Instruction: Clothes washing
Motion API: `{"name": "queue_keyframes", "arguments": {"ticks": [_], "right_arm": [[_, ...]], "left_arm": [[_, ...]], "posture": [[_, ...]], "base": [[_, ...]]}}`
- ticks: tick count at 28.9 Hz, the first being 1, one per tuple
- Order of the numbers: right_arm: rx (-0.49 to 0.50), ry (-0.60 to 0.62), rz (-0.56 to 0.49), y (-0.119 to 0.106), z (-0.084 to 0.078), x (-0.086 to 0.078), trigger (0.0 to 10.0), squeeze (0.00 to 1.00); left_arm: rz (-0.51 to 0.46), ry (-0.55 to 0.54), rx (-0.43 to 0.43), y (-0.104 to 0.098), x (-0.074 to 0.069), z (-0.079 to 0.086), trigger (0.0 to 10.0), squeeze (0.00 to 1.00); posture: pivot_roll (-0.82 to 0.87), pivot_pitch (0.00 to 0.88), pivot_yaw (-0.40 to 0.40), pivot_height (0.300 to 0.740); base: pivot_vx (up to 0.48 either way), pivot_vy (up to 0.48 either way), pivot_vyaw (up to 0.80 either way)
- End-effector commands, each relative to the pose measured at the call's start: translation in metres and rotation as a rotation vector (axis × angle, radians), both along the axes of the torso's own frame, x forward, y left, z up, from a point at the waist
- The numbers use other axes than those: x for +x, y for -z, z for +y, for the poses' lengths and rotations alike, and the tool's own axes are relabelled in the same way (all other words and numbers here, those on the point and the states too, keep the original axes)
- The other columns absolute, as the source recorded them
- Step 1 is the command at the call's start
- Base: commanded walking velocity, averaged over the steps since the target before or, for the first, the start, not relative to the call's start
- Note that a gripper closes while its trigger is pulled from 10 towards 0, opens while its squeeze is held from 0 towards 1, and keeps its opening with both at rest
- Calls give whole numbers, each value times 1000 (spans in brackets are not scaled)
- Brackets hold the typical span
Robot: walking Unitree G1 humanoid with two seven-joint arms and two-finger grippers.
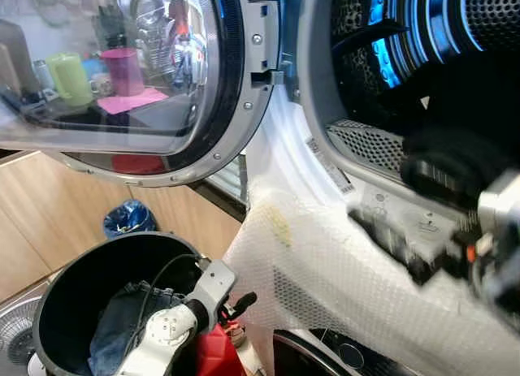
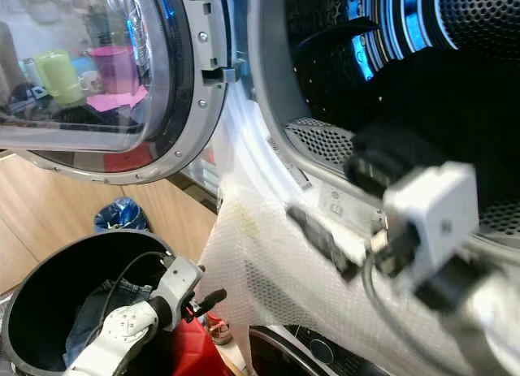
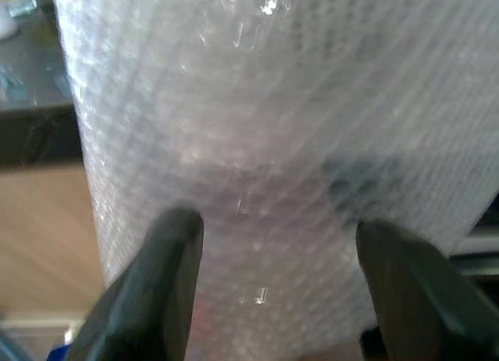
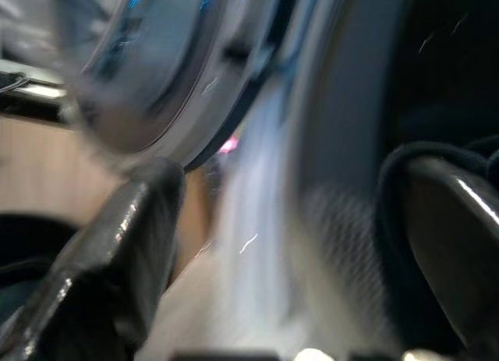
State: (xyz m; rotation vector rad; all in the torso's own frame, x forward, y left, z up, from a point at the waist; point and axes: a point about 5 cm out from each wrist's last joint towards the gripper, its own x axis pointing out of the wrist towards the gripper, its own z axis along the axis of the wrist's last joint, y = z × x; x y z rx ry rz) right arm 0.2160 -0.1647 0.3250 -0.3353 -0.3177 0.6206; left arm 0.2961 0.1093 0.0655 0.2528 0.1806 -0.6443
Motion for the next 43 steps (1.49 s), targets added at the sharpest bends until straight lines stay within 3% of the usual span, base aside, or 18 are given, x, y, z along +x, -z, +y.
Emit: {"name": "queue_keyframes", "arguments": {"ticks": [1, 3, 6, 8, 9, 10, 11, 13, 17, 21, 23, 28, 32, 36, 37, 38, 40, 43], "right_arm": [[-9, 33, -50, -13, -2, 19, 10000, 0], [64, 77, -130, -47, -2, 49, 10000, 0], [82, 84, -142, -54, -2, 55, 10000, 0], [117, 216, -117, -73, -6, 86, 10000, 0], [117, 216, -117, -73, -6, 86, 10000, 0], [128, 424, -98, -88, -18, 113, 10000, 0], [124, 516, -113, -96, -26, 121, 10000, 0], [122, 618, -144, -105, -35, 130, 10000, 0], [365, 942, -160, -133, -83, 144, 10000, 0], [403, 965, -85, -124, -85, 150, 10000, 0], [532, 899, 47, -110, -72, 158, 10000, 0], [618, 988, 46, -105, -69, 141, 10000, 0], [719, 1110, 26, -96, -88, 111, 10000, 0], [779, 1125, 83, -89, -102, 91, 10000, 0], [781, 1165, 85, -83, -107, 79, 10000, 0], [781, 1165, 85, -83, -107, 79, 10000, 0], [789, 1220, 143, -63, -108, 63, 10000, 0], [794, 1252, 186, -49, -110, 55, 10000, 0]], "left_arm": [[-4, -3, 10, -2, 3, 1, 10000, 0], [-8, -5, 6, -2, 3, 0, 10000, 0], [-9, -6, 6, -2, 3, 0, 10000, 0], [-8, -10, 4, -2, 3, -1, 10000, 0], [-8, -10, 4, -2, 3, -1, 10000, 0], [-8, -12, 1, -2, 3, -2, 10000, 0], [-9, -11, 0, -2, 4, -2, 10000, 0], [-9, -9, -1, -2, 4, -3, 10000, 0], [-14, -4, -5, -3, 5, -7, 10000, 0], [-16, -5, -7, -3, 5, -7, 10000, 0], [-5, -3, -6, -1, 2, -7, 10000, 0], [8, 10, -1, 2, -2, -8, 10000, 0], [11, 17, -1, 3, -1, -9, 10000, 0], [13, 20, -1, 3, -2, -10, 10000, 0], [15, 19, -1, 3, -3, -10, 10000, 0], [15, 19, -1, 3, -3, -10, 10000, 0], [19, 20, -1, 4, -4, -10, 10000, 0], [21, 22, 0, 5, -4, -10, 10000, 0]], "posture": [[22, 18, -5, 740], [25, 9, -10, 740], [25, 9, -10, 740], [25, 2, -14, 740], [25, 2, -14, 740], [19, 0, -8, 740], [19, 0, -8, 740], [16, 0, -8, 740], [19, 0, -18, 740], [20, 0, -25, 740], [17, 0, -23, 740], [1, 12, -15, 740], [-10, 16, -13, 740], [-13, 16, -14, 740], [-13, 16, -14, 740], [-13, 16, -14, 740], [-21, 19, -12, 740], [-21, 19, -12, 740]], "base": [[0, 0, 0], [0, 0, 0], [0, 0, 0], [0, 0, 0], [0, 0, 0], [0, 0, 0], [0, 0, 0], [0, 0, 0], [0, 0, 0], [0, 0, 0], [0, 0, 0], [0, 0, 0], [0, 0, 0], [0, 0, 0], [0, 0, 0], [0, 0, 0], [0, 0, 0], [0, 0, 0]]}}
